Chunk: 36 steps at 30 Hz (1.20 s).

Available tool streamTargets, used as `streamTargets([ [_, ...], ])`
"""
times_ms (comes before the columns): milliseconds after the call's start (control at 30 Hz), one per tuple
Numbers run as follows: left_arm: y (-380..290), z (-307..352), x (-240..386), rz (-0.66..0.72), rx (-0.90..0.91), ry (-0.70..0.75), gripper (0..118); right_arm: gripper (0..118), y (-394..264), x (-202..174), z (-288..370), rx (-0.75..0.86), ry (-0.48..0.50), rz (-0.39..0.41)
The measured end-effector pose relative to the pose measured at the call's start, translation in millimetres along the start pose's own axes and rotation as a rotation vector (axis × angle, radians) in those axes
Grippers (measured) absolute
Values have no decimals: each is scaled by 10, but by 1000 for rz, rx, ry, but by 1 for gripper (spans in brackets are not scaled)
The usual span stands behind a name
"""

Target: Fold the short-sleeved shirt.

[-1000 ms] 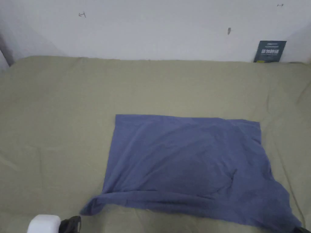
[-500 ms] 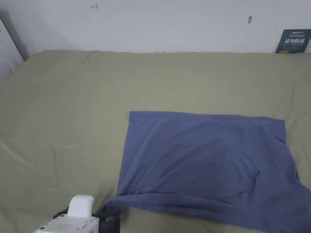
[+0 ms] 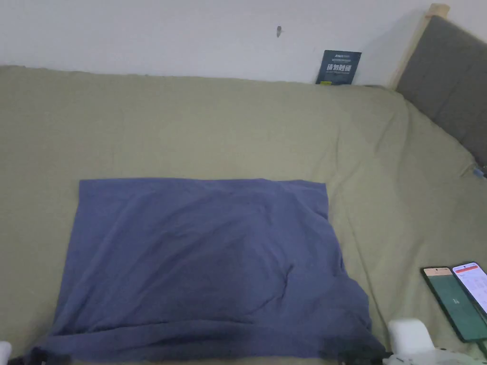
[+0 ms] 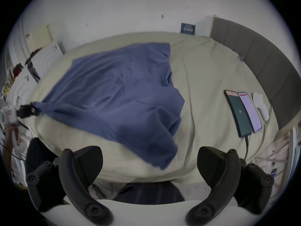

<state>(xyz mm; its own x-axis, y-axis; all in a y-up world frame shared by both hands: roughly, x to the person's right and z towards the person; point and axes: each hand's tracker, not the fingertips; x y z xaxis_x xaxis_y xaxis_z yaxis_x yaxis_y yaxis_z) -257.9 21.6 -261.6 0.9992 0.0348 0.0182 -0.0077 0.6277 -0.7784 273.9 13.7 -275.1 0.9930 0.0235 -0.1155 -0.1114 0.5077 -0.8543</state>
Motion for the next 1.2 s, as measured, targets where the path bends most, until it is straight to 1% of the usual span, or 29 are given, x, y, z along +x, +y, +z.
streamTargets([
  [33, 30, 45, -171, 24, 0, -30, 3, 117, 45, 47, -118, -27, -18, 20],
  [67, 42, 44, -155, 20, -3, -24, 3, 113, 64, 26, -191, -54, -52, 19],
  [100, 50, 38, -139, 18, -6, -20, 3, 65, 73, -44, -191, -80, -20, -13],
  [133, 63, 35, -120, 19, -11, -17, 3, 4, 78, 3, -185, -84, 62, -79],
  [167, 45, 37, -196, 26, -11, -25, 3, 3, 69, 38, -202, -67, 59, -138],
  [200, 52, 45, -191, 25, -14, -23, 3, 3, 5, 93, -121, -31, 44, -173],
  [233, 62, 50, -182, 23, -16, -17, 3, 3, 18, 29, -63, -48, 76, -145],
  [300, 50, 44, -202, 30, -30, -17, 3, 3, -21, 50, 40, -19, 96, -171],
  [333, 67, 50, -203, 34, -32, -22, 3, 3, -21, 75, 107, -13, 103, -168],
  [400, 142, 113, -191, 32, -22, -33, 3, 3, 93, 0, 212, 7, 104, -166],
  [500, 282, 306, -206, 52, 64, -52, 3, 3, 300, 50, 449, 57, 160, -178],
  [533, 190, 182, -174, 83, 78, -84, 3, 3, 403, 87, 521, 79, 191, -188],
  [567, 285, 247, -210, 75, 94, -87, 3, 3, 510, 137, 569, 101, 233, -195],
  [600, 344, 181, -215, 74, 90, -98, 3, 3, 626, 183, 598, 118, 252, -200],
  [667, 481, -60, -230, 91, 100, -112, 3, 3, 923, 250, 575, 134, 267, -212],
  [700, 931, 220, -312, 109, 114, -129, 3, 3, 1064, 300, 529, 137, 278, -221],
  [733, 1098, 126, -345, 120, 105, -137, 3, 3, 1231, 360, 439, 132, 291, -230],
  [800, 1391, -123, -400, 167, 93, -149, 3, 3, 1527, 462, 156, 100, 283, -247],
  [833, 1534, -191, -155, 182, 66, -148, 3, 3, 1661, 501, 1, 65, 272, -253],
  [867, 1669, -365, -133, 190, 51, -134, 3, 3, 1794, 542, -189, 29, 275, -251],
  [933, 1851, -728, -87, 200, -47, -99, 3, 3, 1953, 458, -442, -22, 224, -243],
  [967, 1869, -1001, -279, 212, -102, -95, 3, 3, 2000, 454, -587, -45, 219, -253],
  [1000, 1898, -1155, -283, 213, -135, -85, 3, 3, 2023, 447, -697, -43, 227, -259],
  [1033, 1905, -1274, -274, 221, -166, -64, 3, 4, 2032, 528, -809, -59, 251, -270],
  [1067, 1884, -1366, -285, 225, -153, -75, 4, 6, 2025, 514, -874, -70, 236, -276],
  [1100, 1839, -1427, -309, 244, -161, -79, 12, 28, 2003, 500, -908, -66, 224, -278],
  [1133, 1802, -1445, -325, 279, -162, -80, 36, 66, 1956, 487, -890, -50, 215, -259],
  [1167, 1763, -1418, -355, 321, -144, -87, 71, 102, 1944, 536, -877, -33, 203, -235],
  [1200, 1708, -1358, -377, 340, -114, -95, 110, 118, 1899, 501, -815, -23, 198, -211],
])
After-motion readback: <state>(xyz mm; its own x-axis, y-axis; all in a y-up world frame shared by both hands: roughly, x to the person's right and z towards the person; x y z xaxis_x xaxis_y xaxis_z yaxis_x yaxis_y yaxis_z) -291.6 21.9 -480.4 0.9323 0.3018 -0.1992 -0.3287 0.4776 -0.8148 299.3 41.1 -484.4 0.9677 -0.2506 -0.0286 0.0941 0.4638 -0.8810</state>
